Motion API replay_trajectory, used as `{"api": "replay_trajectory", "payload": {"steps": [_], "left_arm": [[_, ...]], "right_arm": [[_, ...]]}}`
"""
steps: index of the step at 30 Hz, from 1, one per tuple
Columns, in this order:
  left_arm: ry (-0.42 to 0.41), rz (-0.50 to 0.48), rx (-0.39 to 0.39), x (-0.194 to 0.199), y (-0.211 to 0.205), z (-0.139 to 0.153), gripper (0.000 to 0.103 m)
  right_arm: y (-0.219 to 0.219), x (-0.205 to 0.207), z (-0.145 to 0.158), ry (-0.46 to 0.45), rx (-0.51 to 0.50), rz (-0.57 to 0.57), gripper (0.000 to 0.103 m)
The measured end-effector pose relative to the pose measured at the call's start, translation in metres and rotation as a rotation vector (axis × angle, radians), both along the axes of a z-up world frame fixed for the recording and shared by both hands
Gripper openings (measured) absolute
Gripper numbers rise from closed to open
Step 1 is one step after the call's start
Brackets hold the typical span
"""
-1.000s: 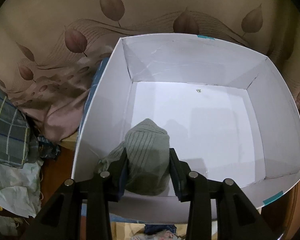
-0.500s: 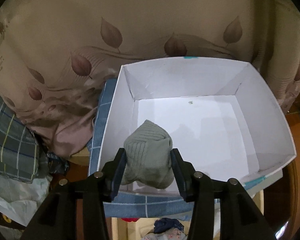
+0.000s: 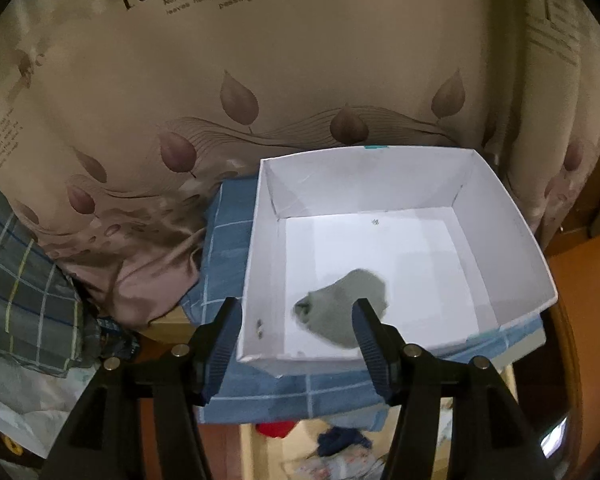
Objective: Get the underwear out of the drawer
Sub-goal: 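Withdraw the left tool from the white box back toward the drawer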
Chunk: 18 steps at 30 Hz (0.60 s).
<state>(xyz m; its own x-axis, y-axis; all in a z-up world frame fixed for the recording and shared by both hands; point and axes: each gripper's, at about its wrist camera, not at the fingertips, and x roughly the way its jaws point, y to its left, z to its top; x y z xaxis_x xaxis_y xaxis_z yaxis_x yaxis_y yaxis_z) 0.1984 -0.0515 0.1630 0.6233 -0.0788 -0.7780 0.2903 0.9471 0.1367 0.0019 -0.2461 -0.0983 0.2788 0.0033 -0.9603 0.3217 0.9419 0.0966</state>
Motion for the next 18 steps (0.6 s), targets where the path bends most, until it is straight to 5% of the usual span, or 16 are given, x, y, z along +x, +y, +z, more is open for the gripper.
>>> {"api": "replay_trajectory", "payload": {"steps": [8,18], "left_arm": [[-0.114,-0.026,0.058,-0.055,0.042,-0.015,0.059],[0.034,0.065,-0.013,-0.095,0.083,-0.099,0.059]], "right_arm": [[-0.001,-0.005,0.009,-0.060,0.015,0.001,0.049],[0.000,-0.010,0.046,-0.138,0.036,0.039,0.049]]}}
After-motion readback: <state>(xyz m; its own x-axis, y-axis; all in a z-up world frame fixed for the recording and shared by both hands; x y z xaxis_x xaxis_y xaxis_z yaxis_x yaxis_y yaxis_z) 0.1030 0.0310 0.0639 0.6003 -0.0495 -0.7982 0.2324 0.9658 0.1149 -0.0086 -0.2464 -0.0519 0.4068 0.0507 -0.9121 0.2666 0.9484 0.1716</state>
